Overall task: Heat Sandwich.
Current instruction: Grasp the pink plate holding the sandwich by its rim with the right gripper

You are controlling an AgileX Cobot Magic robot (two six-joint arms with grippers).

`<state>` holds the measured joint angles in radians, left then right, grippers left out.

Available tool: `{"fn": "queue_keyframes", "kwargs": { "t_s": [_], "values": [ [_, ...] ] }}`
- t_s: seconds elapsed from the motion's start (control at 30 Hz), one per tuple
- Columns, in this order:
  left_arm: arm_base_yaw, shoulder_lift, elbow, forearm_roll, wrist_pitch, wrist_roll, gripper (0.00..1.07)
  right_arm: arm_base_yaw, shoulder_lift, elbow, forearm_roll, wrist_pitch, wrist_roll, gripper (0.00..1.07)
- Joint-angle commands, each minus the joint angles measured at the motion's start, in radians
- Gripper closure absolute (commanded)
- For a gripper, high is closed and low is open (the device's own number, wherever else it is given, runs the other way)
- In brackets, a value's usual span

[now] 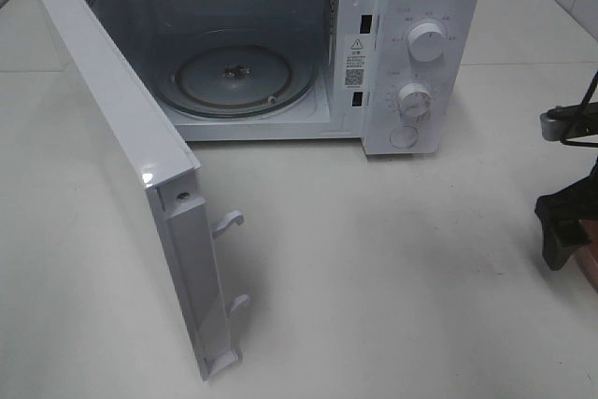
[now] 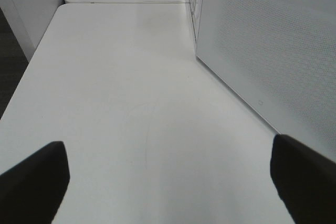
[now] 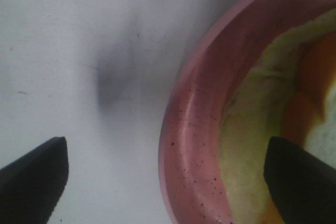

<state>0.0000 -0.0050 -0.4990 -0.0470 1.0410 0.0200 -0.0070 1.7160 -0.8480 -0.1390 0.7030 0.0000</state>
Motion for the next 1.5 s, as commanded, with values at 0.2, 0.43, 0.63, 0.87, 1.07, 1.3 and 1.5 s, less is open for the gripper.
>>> {"fn": "queue_keyframes", "kwargs": {
  "t_s": [0.2, 0.43, 0.63, 0.87, 1.07, 1.3, 1.5],
  "values": [
    [-0.004, -0.026, 0.003, -0.001, -0.006, 0.000, 0.09, -0.006, 0.069, -0.003, -0.016, -0.050, 0.011, 0.13],
    [-0.004, -0.026, 0.003, -0.001, -0.006, 0.000, 0.09, -0.006, 0.112, -0.003, -0.016, -0.085, 0.017, 0.14],
    [-0.004, -0.026, 0.003, -0.001, -0.006, 0.000, 0.09, -0.006, 0.141, -0.003, -0.016, -0.090, 0.026, 0.16],
    [-0.004, -0.026, 0.003, -0.001, -0.006, 0.000, 0.09, -0.006, 0.141, -0.003, -0.016, -0.083, 0.030, 0.29],
    [-0.004, -0.026, 0.003, -0.001, -0.006, 0.000, 0.09, -0.006, 0.141, -0.003, -0.082, -0.067, 0.109, 0.82],
    [-0.004, -0.026, 0.003, -0.001, -0.006, 0.000, 0.09, -0.006, 0.141, -0.003, -0.124, -0.056, 0.142, 1.07],
    [-0.004, -0.026, 0.003, -0.001, -0.006, 0.000, 0.09, -0.006, 0.141, -0.003, -0.124, -0.056, 0.142, 1.07]
  ]
}}
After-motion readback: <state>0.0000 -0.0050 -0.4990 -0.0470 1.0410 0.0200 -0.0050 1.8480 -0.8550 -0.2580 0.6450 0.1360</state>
